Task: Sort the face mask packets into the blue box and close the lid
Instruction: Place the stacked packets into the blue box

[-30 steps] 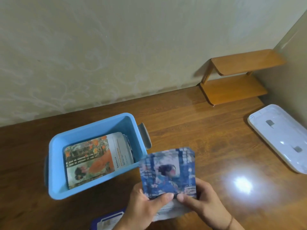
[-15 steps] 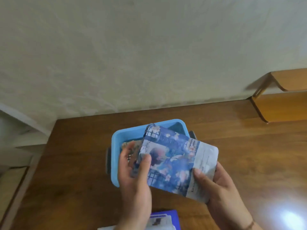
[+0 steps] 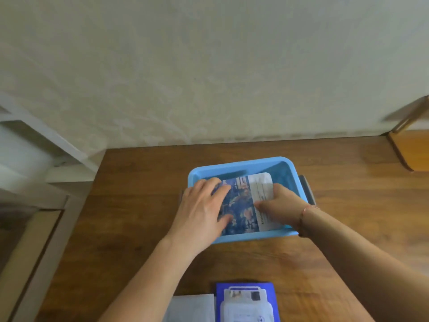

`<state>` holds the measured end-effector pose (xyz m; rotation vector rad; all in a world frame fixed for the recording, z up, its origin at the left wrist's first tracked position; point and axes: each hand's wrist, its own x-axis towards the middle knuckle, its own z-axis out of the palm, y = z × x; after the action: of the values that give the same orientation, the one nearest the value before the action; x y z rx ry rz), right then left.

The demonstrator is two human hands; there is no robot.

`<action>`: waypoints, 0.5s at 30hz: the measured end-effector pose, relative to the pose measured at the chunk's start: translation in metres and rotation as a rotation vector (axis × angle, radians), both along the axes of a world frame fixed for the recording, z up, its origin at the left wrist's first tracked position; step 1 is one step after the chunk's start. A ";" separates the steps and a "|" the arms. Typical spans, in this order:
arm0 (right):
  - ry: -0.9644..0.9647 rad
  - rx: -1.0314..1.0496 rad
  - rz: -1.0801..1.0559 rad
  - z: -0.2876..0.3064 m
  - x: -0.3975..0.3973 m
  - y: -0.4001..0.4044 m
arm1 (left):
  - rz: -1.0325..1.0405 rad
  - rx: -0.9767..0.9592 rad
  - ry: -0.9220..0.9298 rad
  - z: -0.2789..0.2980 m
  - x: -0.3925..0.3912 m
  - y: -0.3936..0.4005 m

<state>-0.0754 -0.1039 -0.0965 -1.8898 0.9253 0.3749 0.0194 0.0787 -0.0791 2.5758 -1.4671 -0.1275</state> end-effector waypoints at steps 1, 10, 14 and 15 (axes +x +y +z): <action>0.046 -0.054 0.065 0.006 0.000 0.000 | -0.032 0.046 0.012 -0.001 0.002 -0.004; -0.138 -0.723 0.851 0.017 -0.004 0.002 | -0.107 0.292 0.030 0.005 0.018 -0.015; -0.070 -0.613 0.931 0.002 0.003 -0.009 | -0.093 0.411 0.091 0.007 0.023 -0.013; -0.069 -0.617 0.937 0.000 0.003 -0.009 | -0.109 0.457 0.072 0.007 0.023 -0.015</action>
<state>-0.0719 -0.1128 -0.0969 -2.8273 0.0175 0.6053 0.0424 0.0639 -0.0720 2.7875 -1.7165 -0.6317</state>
